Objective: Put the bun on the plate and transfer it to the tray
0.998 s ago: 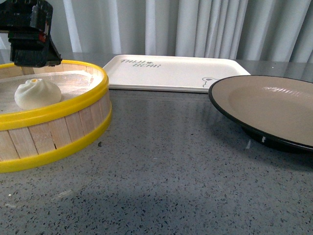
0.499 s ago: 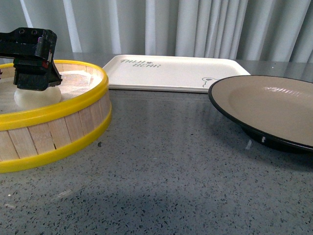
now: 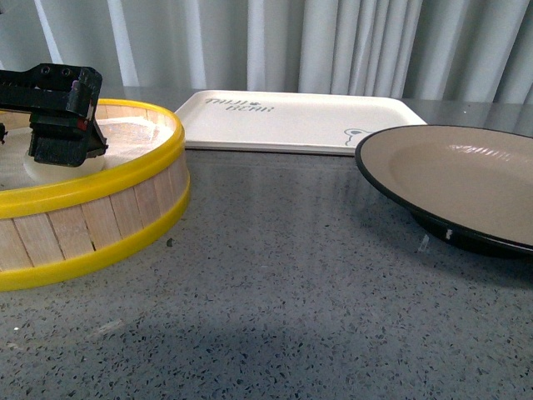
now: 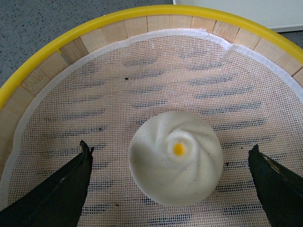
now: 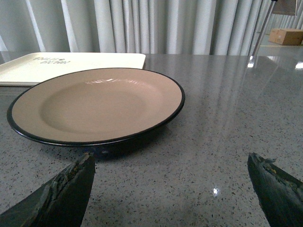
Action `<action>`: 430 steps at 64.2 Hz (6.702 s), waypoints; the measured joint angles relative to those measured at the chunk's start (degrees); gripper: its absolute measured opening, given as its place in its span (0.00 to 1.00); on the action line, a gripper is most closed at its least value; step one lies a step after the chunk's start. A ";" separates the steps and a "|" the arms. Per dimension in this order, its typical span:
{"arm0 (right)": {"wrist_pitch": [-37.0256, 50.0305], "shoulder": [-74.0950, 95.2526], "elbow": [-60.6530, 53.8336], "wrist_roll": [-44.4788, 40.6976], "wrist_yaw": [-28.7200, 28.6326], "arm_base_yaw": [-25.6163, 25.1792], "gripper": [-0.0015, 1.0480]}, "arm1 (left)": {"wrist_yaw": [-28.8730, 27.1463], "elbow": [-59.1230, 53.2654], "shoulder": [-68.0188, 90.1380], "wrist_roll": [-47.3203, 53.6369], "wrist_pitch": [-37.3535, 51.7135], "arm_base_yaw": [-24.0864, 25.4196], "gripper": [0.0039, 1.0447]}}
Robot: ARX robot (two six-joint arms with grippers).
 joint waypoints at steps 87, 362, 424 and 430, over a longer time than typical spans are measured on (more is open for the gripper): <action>0.00 0.00 0.00 0.00 0.00 0.00 0.92 | -0.20 10.03 -0.94 0.83 -3.56 -4.74 0.03; 0.00 0.00 0.00 0.00 0.00 0.00 0.92 | 5.68 -34.53 -40.85 -2.10 25.42 9.75 0.10; 0.00 0.00 0.00 0.00 0.00 0.00 0.92 | 5.81 -51.76 -62.20 -2.64 21.38 10.40 0.04; 0.00 0.00 0.00 0.00 0.00 0.00 0.92 | 5.81 -52.26 -63.93 -2.64 20.20 10.40 0.04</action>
